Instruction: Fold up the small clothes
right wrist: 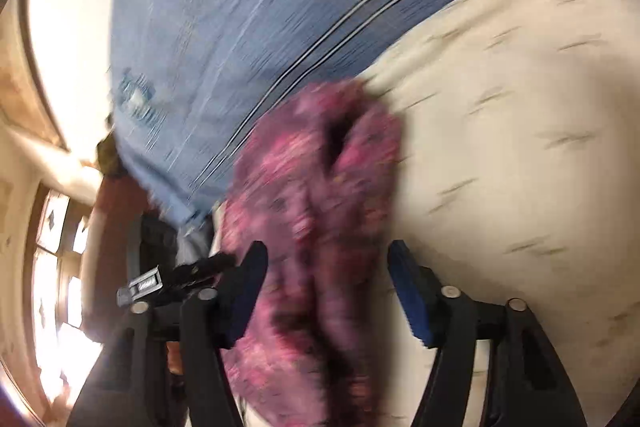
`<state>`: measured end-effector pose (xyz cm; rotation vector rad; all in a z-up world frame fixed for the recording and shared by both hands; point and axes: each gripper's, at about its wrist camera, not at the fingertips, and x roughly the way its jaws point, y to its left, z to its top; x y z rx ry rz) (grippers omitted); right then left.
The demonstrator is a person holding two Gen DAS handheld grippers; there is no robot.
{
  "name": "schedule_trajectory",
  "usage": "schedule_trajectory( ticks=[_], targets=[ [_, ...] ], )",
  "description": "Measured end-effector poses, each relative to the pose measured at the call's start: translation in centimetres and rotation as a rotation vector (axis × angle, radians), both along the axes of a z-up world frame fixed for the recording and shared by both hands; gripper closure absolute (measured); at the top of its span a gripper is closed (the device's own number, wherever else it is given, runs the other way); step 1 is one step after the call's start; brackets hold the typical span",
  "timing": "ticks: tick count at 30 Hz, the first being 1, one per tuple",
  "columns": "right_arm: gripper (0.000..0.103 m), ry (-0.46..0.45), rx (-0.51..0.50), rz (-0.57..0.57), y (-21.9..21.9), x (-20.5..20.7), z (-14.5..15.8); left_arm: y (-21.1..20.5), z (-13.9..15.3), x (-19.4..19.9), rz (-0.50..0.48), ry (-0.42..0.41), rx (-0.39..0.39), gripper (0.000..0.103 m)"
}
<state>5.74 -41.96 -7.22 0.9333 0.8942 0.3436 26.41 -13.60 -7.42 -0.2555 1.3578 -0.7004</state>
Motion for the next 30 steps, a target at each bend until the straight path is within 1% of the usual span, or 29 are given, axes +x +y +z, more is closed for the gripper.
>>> schedule_trajectory(
  ticks=[1, 2, 3, 4, 5, 6, 7, 8, 9, 10, 12, 15, 19, 21, 23, 26, 28, 29, 30],
  targets=[
    [0.032, 0.001, 0.007, 0.050, 1.0, 0.4, 0.0, -0.3, 0.1, -0.1, 0.004, -0.012, 0.012, 0.014],
    [0.032, 0.008, -0.029, 0.092, 2.3, 0.9, 0.0, -0.4, 0.2, -0.2, 0.002, -0.028, 0.025, 0.014],
    [0.032, 0.001, -0.107, 0.097, 3.3, 1.2, 0.3, -0.4, 0.2, -0.3, 0.002, -0.035, 0.028, 0.014],
    [0.032, -0.013, -0.154, 0.099, 4.0, 1.4, 0.6, -0.3, 0.4, -0.4, 0.015, -0.048, 0.028, 0.021],
    [0.038, -0.028, -0.165, 0.087, 4.3, 1.4, 0.7, -0.3, 0.4, -0.5, 0.033, -0.059, 0.033, 0.030],
    [0.057, -0.032, -0.170, 0.063, 4.2, 1.2, 0.6, -0.2, 0.5, -0.6, 0.056, -0.074, 0.049, 0.043],
    [0.062, -0.029, -0.171, 0.045, 4.1, 1.2, 0.4, -0.3, 0.4, -0.7, 0.068, -0.077, 0.058, 0.051],
    [0.064, -0.030, -0.169, 0.039, 4.0, 0.9, 0.2, -0.1, 0.6, -1.0, 0.090, -0.088, 0.057, 0.056],
    [0.067, -0.040, -0.189, 0.032, 3.9, 0.6, 0.4, -0.2, 1.0, -1.3, 0.101, -0.107, 0.065, 0.062],
    [0.068, -0.052, -0.234, 0.030, 4.5, 0.4, 1.0, -0.4, 1.5, -1.8, 0.101, -0.138, 0.086, 0.068],
    [0.070, -0.077, -0.309, 0.033, 5.7, 0.3, 2.5, -0.1, 2.7, -2.7, 0.100, -0.188, 0.121, 0.073],
    [0.071, -0.123, -0.323, 0.041, 7.0, -0.3, 5.3, 0.8, 4.4, -4.0, 0.114, -0.203, 0.122, 0.073],
    [0.071, -0.174, -0.336, 0.072, 8.8, -3.1, 8.5, 4.2, 6.7, -6.6, 0.146, -0.198, 0.083, 0.073],
    [0.071, -0.193, -0.335, 0.101, 10.3, -4.9, 9.4, 6.1, 7.6, -8.9, 0.160, -0.207, 0.081, 0.073],
    [0.071, -0.196, -0.324, 0.132, 12.1, -6.7, 9.5, 7.2, 7.8, -11.2, 0.163, -0.222, 0.102, 0.073],
    [0.071, -0.182, -0.306, 0.176, 14.3, -9.3, 8.3, 9.6, 6.9, -14.7, 0.166, -0.214, 0.138, 0.072],
    [0.070, -0.160, -0.307, 0.199, 15.6, -10.7, 7.0, 11.8, 4.6, -16.8, 0.175, -0.171, 0.148, 0.071],
    [0.069, -0.142, -0.310, 0.212, 16.1, -11.2, 6.0, 11.9, 3.5, -17.3, 0.181, -0.147, 0.151, 0.071],
    [0.067, -0.124, -0.322, 0.216, 16.4, -11.6, 5.2, 12.5, 2.1, -17.8, 0.186, -0.120, 0.164, 0.065]
  ],
)
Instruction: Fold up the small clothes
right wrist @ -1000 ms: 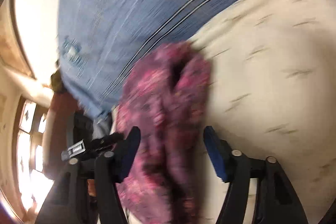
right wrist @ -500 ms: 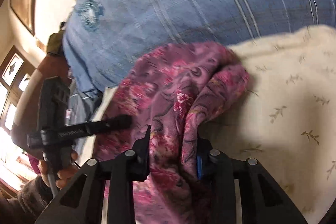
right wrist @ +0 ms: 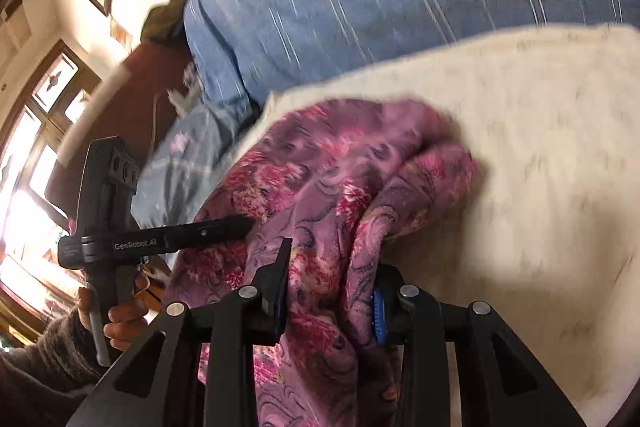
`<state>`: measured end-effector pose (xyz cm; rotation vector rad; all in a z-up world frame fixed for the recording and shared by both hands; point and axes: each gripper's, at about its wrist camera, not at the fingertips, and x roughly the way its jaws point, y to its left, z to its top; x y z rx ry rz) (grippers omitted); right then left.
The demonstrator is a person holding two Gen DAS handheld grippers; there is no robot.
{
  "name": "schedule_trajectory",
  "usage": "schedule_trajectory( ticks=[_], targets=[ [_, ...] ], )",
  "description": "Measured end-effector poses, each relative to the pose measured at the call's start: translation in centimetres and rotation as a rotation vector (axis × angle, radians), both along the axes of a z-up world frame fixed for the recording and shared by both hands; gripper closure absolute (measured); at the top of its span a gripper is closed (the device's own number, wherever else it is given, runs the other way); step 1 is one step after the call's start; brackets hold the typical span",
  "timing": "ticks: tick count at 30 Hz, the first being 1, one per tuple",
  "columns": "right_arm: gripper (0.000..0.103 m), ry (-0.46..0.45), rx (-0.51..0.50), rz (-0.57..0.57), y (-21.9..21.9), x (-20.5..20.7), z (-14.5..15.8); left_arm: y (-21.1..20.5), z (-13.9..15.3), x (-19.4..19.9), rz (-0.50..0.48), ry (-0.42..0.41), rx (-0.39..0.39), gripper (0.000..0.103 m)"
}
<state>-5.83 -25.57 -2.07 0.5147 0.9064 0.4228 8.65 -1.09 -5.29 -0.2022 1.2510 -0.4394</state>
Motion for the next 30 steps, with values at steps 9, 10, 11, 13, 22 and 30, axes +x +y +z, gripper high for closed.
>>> schedule_trajectory(
  ticks=[9, 10, 11, 13, 22, 30],
  targets=[
    [0.045, 0.078, -0.090, -0.185, -3.0, -1.9, -1.1, 2.7, 2.5, -1.6, 0.002, -0.129, 0.030, 0.050],
    [0.045, 0.026, -0.129, -0.209, -2.9, -2.1, 0.1, 2.3, 3.1, -1.5, -0.002, -0.160, 0.043, 0.049],
    [0.045, -0.043, -0.161, -0.207, -2.4, -2.1, 1.4, 1.6, 3.7, -1.3, -0.010, -0.195, 0.071, 0.048],
    [0.047, -0.125, -0.207, -0.165, -0.7, -1.6, 2.9, 0.4, 3.6, -0.9, -0.025, -0.226, 0.120, 0.040],
    [0.022, -0.046, -0.359, -0.149, 1.7, 1.5, -3.4, -0.6, -1.8, 2.1, 0.007, -0.188, 0.195, 0.019],
    [0.008, -0.055, -0.345, -0.166, 0.7, 1.1, -3.9, 0.1, -2.0, 1.6, 0.019, -0.230, 0.224, 0.012]
  ],
)
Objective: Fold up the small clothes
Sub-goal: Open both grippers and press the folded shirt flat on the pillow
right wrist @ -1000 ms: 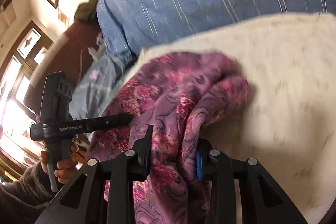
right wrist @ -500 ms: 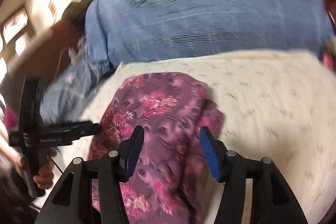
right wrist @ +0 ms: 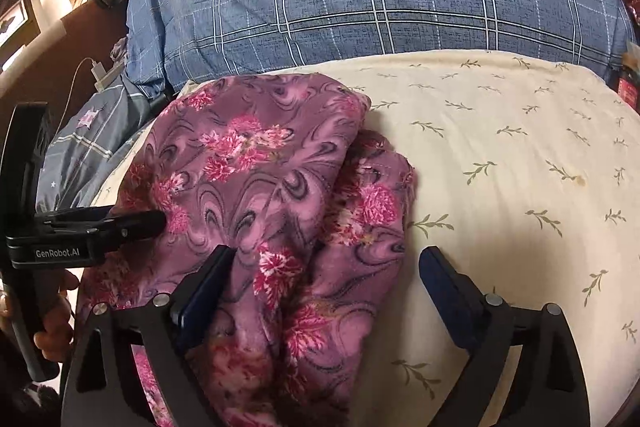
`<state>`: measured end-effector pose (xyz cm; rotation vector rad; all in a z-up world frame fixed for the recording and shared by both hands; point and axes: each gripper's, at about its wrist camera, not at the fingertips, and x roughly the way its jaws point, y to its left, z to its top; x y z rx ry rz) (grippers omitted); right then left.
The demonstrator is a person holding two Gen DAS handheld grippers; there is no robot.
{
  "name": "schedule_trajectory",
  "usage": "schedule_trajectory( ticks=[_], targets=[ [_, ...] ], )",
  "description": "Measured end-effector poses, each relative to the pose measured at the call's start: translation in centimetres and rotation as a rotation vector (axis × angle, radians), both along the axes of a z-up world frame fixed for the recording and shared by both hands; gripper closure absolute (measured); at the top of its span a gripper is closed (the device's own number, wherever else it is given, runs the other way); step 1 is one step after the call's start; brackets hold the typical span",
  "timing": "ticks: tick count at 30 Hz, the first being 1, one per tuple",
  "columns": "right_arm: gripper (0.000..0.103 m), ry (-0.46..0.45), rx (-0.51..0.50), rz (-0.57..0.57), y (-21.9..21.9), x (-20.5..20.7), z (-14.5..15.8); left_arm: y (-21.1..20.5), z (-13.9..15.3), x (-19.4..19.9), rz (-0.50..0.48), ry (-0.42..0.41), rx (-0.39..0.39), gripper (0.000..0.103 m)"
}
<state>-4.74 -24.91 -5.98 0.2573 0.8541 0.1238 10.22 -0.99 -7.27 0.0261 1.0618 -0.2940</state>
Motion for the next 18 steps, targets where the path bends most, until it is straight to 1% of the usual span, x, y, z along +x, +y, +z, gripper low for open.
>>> schedule_trajectory(
  ticks=[3, 5, 11, 13, 15, 17, 18],
  targets=[
    [0.005, 0.022, 0.020, -0.010, -0.3, -1.2, 0.2, -0.6, 0.4, -0.2, 0.007, 0.006, 0.012, 0.012],
    [0.001, 0.043, 0.019, -0.012, 0.0, -2.0, 0.0, -0.4, 0.5, -0.6, 0.014, 0.014, 0.018, 0.012],
    [0.001, 0.159, 0.053, 0.045, 0.1, -4.7, -0.1, -0.1, 0.6, -2.3, 0.029, 0.032, 0.037, 0.009],
    [0.001, 0.192, 0.039, 0.065, 0.2, -5.5, -0.2, -0.1, 0.6, -2.7, 0.036, 0.037, 0.040, 0.009],
    [0.001, 0.224, -0.030, 0.093, 0.9, -6.2, -0.3, -0.1, 0.6, -3.2, 0.037, 0.043, 0.048, 0.009],
    [0.001, 0.243, -0.164, 0.118, 2.5, -7.0, -0.5, -0.1, 0.7, -3.7, 0.034, 0.043, 0.059, 0.009],
    [0.001, 0.249, -0.209, 0.116, 3.1, -7.2, -0.6, 0.0, 0.8, -4.0, 0.030, 0.044, 0.064, 0.009]
  ],
)
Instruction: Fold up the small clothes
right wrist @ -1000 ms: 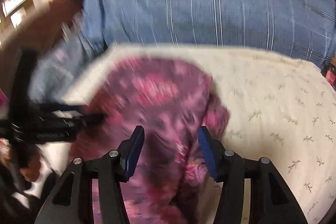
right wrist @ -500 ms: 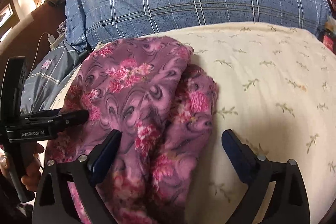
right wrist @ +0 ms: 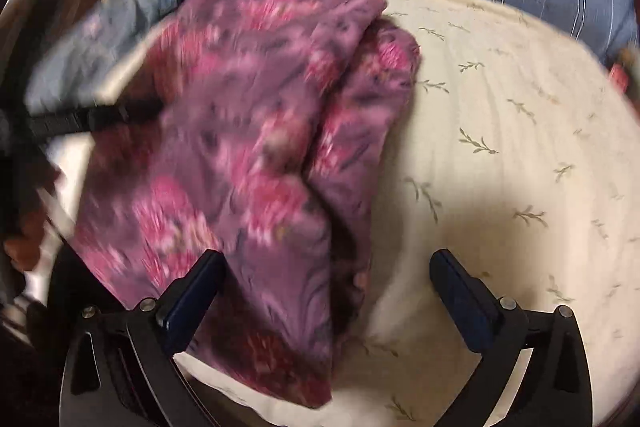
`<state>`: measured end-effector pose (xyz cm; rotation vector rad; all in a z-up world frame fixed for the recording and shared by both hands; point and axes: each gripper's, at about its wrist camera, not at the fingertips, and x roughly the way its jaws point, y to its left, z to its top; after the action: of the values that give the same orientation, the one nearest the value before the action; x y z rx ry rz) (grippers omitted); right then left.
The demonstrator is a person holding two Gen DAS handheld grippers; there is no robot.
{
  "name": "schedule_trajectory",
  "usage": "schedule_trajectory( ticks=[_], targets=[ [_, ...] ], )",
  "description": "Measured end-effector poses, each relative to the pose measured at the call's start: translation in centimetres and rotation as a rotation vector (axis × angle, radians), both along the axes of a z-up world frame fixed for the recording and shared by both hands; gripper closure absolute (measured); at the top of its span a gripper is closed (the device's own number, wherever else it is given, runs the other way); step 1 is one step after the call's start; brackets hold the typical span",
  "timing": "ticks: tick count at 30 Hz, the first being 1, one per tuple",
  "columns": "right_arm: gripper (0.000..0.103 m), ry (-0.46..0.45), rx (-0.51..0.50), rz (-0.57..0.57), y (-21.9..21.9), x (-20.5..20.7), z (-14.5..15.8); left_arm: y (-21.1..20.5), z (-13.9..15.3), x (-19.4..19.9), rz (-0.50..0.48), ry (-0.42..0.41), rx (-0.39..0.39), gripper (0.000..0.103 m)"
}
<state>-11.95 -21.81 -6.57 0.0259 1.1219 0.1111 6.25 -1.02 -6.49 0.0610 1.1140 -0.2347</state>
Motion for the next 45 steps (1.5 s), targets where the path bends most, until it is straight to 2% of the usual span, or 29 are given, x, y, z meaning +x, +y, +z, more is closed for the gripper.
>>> schedule_trajectory(
  ticks=[4, 8, 11, 15, 18, 20, 25, 36, 45],
  targets=[
    [0.001, -0.037, -0.107, -0.067, 0.5, -1.1, 1.4, 0.6, 0.9, -1.2, -0.030, -0.023, 0.019, 0.009],
    [0.000, -0.138, -0.214, -0.138, -0.3, -3.0, 4.4, 2.0, 2.3, -3.5, -0.040, -0.119, 0.083, 0.009],
    [0.000, -0.172, -0.199, -0.167, -1.1, -4.3, 6.1, 2.3, 2.6, -4.9, -0.027, -0.176, 0.146, 0.009],
    [0.000, -0.134, -0.213, -0.186, -0.7, -4.5, 6.5, 1.7, 2.3, -7.3, -0.019, -0.250, 0.272, 0.009],
    [0.000, -0.149, -0.199, -0.182, -0.4, -5.1, 6.9, 1.3, 2.6, -9.2, -0.042, -0.320, 0.341, 0.009],
    [0.000, -0.158, -0.196, -0.168, 0.1, -5.6, 7.2, 1.9, 2.9, -9.7, -0.043, -0.331, 0.331, 0.009],
    [0.000, -0.174, -0.190, -0.170, 0.6, -6.1, 7.5, 3.0, 2.6, -10.1, -0.029, -0.282, 0.289, 0.009],
    [0.000, -0.197, -0.230, -0.185, 1.0, -7.7, 8.0, 1.5, 2.4, -12.5, -0.082, -0.281, 0.270, 0.009],
    [0.000, -0.193, -0.191, -0.221, 0.4, -8.6, 7.9, 1.2, 2.8, -13.0, -0.101, -0.265, 0.222, 0.009]
  ],
)
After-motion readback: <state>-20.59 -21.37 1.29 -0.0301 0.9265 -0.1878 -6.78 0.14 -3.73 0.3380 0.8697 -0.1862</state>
